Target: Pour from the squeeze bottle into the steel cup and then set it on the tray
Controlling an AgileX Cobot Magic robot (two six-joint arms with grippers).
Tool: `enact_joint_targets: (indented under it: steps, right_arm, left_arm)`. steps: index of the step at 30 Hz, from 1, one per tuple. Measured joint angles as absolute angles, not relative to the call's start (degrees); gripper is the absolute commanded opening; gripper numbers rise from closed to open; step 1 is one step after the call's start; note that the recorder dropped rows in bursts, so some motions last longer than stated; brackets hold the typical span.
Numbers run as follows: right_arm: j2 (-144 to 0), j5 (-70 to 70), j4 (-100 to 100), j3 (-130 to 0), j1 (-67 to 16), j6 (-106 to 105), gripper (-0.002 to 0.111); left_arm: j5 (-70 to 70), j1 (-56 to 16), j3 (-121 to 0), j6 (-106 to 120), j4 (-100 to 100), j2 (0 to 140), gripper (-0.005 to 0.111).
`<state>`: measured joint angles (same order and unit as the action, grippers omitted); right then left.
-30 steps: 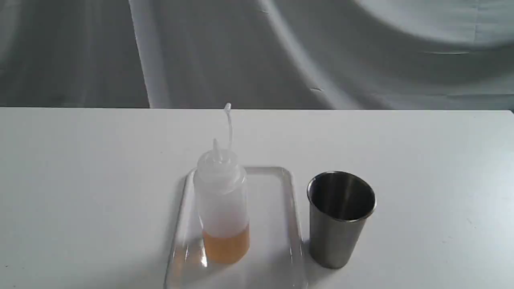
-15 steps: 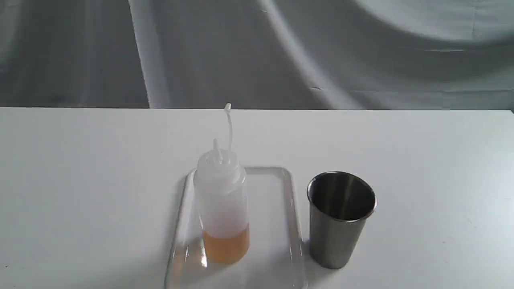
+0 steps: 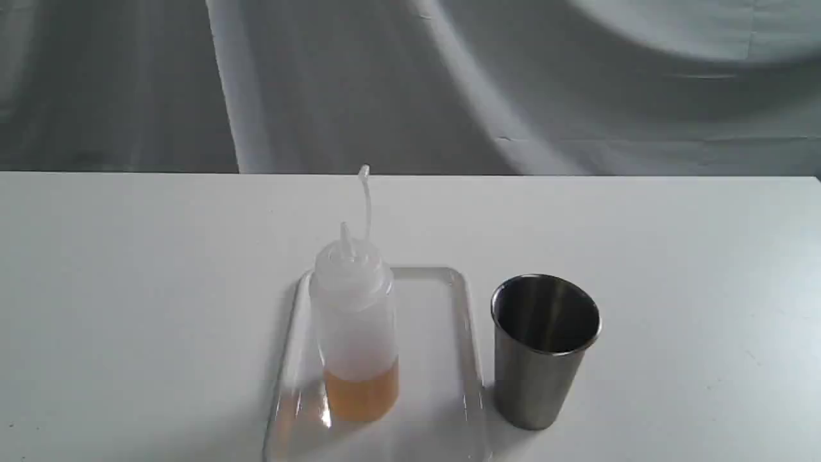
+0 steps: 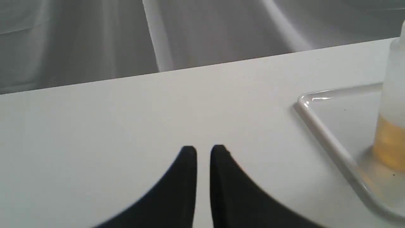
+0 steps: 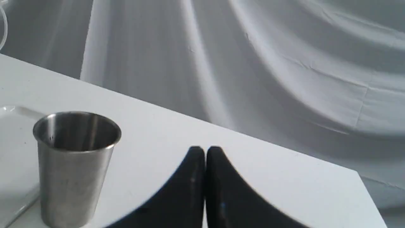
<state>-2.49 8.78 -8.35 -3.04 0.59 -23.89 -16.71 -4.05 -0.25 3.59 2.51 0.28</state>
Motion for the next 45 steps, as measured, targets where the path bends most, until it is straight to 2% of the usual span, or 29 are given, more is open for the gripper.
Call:
enact_joint_targets:
  steps: [16,25,45]
  right_arm:
    - [-2.5,8.6,5.1,-0.2,0.6,-23.9,0.0]
    - [-2.5,18.8,-8.1,-0.2,0.6,-23.9,0.0]
    - [-2.5,19.6,-9.3,-0.2,0.6,-23.9,0.0]
  left_arm:
    - [-16.7,-4.1,-0.3,3.6,2.5,0.3,0.008]
    - [-16.7,-4.1,-0.3,3.6,2.5,0.3,0.008]
    - [-16.7,-4.1,-0.3,3.6,2.5,0.3,0.008]
